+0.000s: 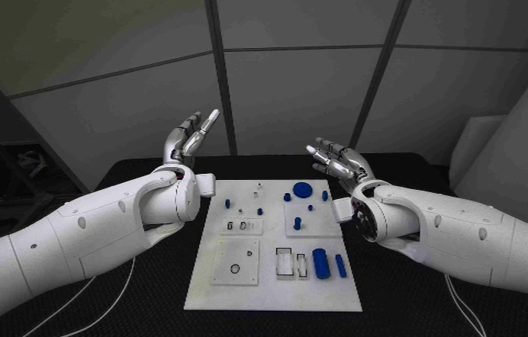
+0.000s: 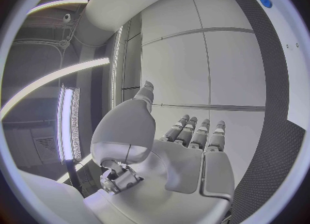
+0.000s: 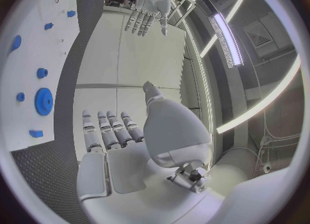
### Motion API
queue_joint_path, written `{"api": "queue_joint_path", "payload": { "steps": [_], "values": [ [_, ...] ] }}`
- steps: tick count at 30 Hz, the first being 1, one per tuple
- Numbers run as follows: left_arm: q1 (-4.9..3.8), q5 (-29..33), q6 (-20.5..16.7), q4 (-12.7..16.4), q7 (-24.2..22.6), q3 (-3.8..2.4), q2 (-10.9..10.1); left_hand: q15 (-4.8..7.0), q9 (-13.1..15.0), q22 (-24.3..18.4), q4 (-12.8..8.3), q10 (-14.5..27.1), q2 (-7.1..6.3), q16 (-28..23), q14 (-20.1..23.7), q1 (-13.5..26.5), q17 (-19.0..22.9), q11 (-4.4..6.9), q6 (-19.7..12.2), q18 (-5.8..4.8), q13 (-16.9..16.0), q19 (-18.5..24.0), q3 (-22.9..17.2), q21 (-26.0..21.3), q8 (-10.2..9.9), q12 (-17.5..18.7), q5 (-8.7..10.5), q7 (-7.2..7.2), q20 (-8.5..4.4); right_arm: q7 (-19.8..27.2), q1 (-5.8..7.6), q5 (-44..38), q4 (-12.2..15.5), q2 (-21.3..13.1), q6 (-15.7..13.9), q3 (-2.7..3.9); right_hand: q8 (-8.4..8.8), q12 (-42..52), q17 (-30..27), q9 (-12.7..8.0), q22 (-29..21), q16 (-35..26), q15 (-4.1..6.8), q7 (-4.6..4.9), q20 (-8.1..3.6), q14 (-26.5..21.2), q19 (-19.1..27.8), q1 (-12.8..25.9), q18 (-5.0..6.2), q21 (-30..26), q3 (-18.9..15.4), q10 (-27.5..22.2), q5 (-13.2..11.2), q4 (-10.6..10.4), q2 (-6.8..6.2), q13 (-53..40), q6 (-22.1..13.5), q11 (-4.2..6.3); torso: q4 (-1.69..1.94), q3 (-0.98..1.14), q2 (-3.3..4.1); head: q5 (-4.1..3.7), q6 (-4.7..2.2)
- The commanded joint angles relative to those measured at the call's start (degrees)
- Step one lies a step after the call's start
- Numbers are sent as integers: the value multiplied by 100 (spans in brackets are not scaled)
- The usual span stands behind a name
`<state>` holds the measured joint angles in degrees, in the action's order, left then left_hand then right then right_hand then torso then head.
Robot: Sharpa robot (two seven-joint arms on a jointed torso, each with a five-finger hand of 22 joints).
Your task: Assemble the parts on the task board
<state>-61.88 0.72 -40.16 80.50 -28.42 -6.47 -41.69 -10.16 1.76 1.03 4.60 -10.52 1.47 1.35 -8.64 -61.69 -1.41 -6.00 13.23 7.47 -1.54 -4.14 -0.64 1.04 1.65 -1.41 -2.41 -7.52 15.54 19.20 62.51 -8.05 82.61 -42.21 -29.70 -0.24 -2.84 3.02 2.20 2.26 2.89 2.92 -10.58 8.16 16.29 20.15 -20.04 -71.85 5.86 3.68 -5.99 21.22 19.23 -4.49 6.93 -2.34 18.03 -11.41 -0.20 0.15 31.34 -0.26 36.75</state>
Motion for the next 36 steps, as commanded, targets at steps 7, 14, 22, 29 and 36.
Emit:
{"api": "queue_joint_path", "payload": {
  "steps": [7, 14, 22, 29, 36],
  "values": [
    [-6, -106, 405, 26, 58, 13, -252, -213, 204, 500, -104, -2256, 11, 821, -2874, -454, -375, -635, 1602, 111, -241, -2187, -6, 926, 386, -530, -34, -466, 138, -519, 189, -3383, -244, -62, 64, 3, -557, 484, 188, 182, 345, 676, 284, 314, -172, 3842, -2803, -1329, 478, 989, 663, 3727, -500, 926, -153, -109, 3405, 221, -25, -5, 168, -23, 113],
    [-1, -202, 464, 249, 104, 19, -465, 50, 354, 784, -316, -3865, 32, 1203, -4213, -784, -519, -569, 3328, 294, -295, -3691, 22, 1653, 765, -878, -36, -523, 61, -734, 377, -4796, -355, -21, 93, 4, -478, 303, 278, 159, 551, 712, 543, 227, -499, 4608, -3472, -1282, 467, 1486, 1084, 4347, -535, 1011, -349, -122, 3855, 396, 17, -13, 270, -41, 103],
    [26, -303, 536, 677, 166, 21, -728, 235, 300, 913, -461, -4403, 68, 1275, -4792, -980, -646, -401, 3740, 310, -249, -4378, 118, 2010, 781, -854, -33, -474, -124, -1227, 610, -5900, -489, 32, 468, 5, -346, 109, 587, 165, 1114, 993, 883, 125, -868, 5659, -4085, -1189, 453, 2493, 1407, 4776, -459, 1073, -637, -135, 4147, 546, 92, -35, 431, -110, 86],
    [64, -369, 626, 1102, 249, 22, -936, 274, 253, 966, -508, -4500, 81, 1240, -4915, -1028, -695, -379, 3816, 306, -231, -4601, 186, 2146, 721, -762, -34, -461, -187, -1894, 717, -7131, -416, 85, 995, 8, -188, 52, 1204, 158, 1778, 1678, 1078, 68, -1108, 6621, -4445, -945, 459, 3590, 1676, 4807, -449, 957, -865, -129, 4255, 685, 170, -59, 637, -190, -3],
    [97, -381, 660, 1450, 268, 21, -1055, 274, 232, 986, -528, -4508, 85, 1188, -4901, -1043, -704, -382, 3825, 303, -226, -4684, 217, 2199, 682, -706, -34, -460, -202, -2536, 771, -8186, -326, 158, 1525, 8, -91, 69, 2291, 164, 2437, 3030, 1068, 35, -1110, 6584, -4415, -745, 454, 4539, 2193, 4425, -461, 728, -1237, -145, 4180, 655, 255, -95, 841, -271, -112]
  ]
}}
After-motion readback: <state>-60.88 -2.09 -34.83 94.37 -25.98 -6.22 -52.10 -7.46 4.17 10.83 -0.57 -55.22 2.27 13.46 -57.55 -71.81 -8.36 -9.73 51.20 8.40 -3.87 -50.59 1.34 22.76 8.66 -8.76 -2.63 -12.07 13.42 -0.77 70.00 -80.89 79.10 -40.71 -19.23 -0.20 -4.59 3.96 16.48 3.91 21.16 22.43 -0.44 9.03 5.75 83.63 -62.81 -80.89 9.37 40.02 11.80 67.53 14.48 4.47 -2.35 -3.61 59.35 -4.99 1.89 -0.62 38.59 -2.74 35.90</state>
